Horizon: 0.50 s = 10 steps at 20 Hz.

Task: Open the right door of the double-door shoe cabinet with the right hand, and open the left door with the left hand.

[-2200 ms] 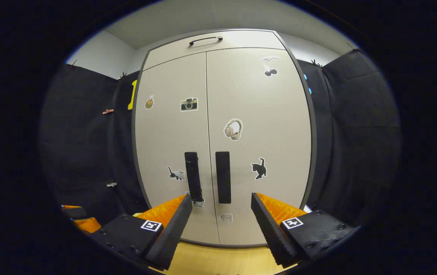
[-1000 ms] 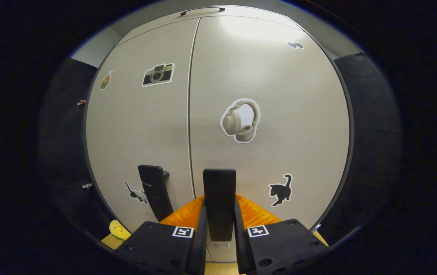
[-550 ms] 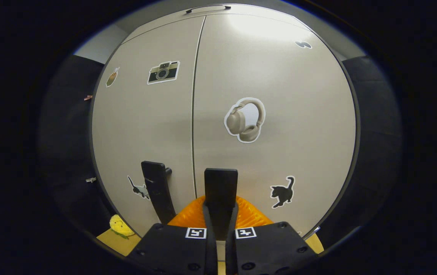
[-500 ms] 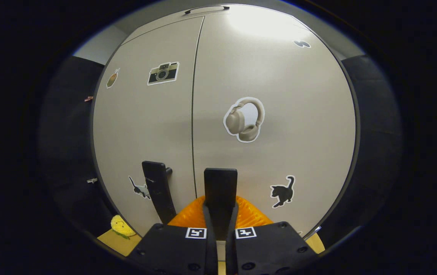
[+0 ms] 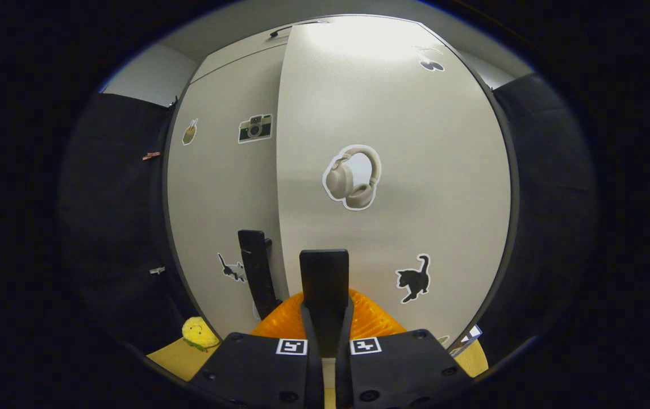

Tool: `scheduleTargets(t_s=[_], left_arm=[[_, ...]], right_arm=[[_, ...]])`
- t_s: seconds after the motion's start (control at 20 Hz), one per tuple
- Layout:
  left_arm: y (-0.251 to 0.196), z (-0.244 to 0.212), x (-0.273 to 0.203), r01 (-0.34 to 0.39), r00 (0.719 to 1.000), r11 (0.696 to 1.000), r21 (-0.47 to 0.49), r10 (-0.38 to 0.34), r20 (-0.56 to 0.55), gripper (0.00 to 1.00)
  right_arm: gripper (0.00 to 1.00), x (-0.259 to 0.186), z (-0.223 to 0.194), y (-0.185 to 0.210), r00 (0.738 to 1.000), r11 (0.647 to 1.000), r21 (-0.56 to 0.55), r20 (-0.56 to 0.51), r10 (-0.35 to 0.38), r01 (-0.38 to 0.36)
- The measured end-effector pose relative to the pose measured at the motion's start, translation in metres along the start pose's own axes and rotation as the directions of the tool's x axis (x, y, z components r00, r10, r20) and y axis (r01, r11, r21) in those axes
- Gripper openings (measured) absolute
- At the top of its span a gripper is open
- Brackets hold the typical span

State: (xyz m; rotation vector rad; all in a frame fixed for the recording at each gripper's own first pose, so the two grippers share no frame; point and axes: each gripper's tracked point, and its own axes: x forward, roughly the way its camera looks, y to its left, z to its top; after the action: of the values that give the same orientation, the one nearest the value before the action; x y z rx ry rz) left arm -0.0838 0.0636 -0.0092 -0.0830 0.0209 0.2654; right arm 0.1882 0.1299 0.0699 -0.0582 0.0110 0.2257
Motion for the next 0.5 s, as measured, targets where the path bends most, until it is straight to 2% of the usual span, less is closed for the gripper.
scheduleTargets(t_s=[0.25, 0.5], left_arm=[[-0.008, 0.005, -0.003, -0.006, 1.000, 1.000, -0.003, 0.006, 0.013, 0.95], [-0.015, 0.002, -0.003, -0.012, 1.000, 1.000, -0.018, 0.012, 0.005, 0.95]], right_arm=[[0.12, -0.017, 0.003, -0.006, 0.999, 1.000, 0.003, 0.032, 0.013, -0.013], [0.12, -0.031, 0.003, -0.012, 0.999, 0.999, -0.005, 0.022, 0.036, -0.036]])
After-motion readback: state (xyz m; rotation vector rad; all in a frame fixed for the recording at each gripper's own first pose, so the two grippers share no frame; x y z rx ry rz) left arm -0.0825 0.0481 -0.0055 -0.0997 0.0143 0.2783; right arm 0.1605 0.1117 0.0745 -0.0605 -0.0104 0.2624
